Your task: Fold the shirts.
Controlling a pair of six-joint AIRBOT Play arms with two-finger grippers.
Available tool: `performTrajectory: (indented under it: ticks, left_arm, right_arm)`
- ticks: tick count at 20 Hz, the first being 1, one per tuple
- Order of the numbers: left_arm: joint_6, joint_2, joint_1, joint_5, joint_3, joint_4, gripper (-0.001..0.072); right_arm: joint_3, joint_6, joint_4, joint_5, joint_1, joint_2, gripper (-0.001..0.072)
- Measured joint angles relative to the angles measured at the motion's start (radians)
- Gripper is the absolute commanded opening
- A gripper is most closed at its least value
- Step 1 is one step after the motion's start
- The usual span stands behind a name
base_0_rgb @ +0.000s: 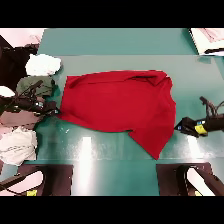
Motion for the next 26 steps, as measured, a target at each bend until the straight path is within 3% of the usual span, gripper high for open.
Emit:
performTrajectory:
  ticks: [3,6,7,8,9,10,17,21,26]
  left_arm:
    - [0.0,0.0,0.0,-0.005,0.016,-0.011,0.0023]
    - [0.0,0.0,0.0,-0.01,0.023,-0.016,0.0023]
    - [0.0,0.0,0.0,-0.011,0.023,-0.018,0.0023]
    - [0.0,0.0,0.0,-0.011,0.024,-0.019,0.0023]
    - [0.0,0.0,0.0,-0.011,0.024,-0.019,0.0023]
    - [0.0,0.0,0.0,-0.012,0.025,-0.019,0.0023]
    - [-0.001,0.0,0.0,0.021,0.153,-0.13,0.0022]
    - [-0.003,0.0,0.0,0.03,0.439,-0.297,0.0022]
    - [-0.005,0.002,0.0,0.004,0.965,-0.382,0.0023]
  right_arm:
    - [-0.068,-0.032,0.047,-0.067,-0.039,-0.024,0.0427]
    - [-0.092,-0.064,0.121,-0.121,-0.056,-0.093,0.0309]
    - [-0.096,-0.075,0.145,-0.132,-0.057,-0.114,0.0301]
    - [-0.098,-0.084,0.161,-0.14,-0.058,-0.135,0.022]
    - [-0.101,-0.097,0.166,-0.155,-0.06,-0.151,0.0044]
    - [-0.104,-0.108,0.171,-0.169,-0.062,-0.164,0.0015]
    - [0.015,-0.14,0.187,-0.179,-0.062,-0.043,0.0013]
    - [0.309,-0.13,0.287,-0.166,-0.063,0.042,0.0013]
    - [0.795,-0.11,0.343,-0.161,-0.063,0.072,0.0012]
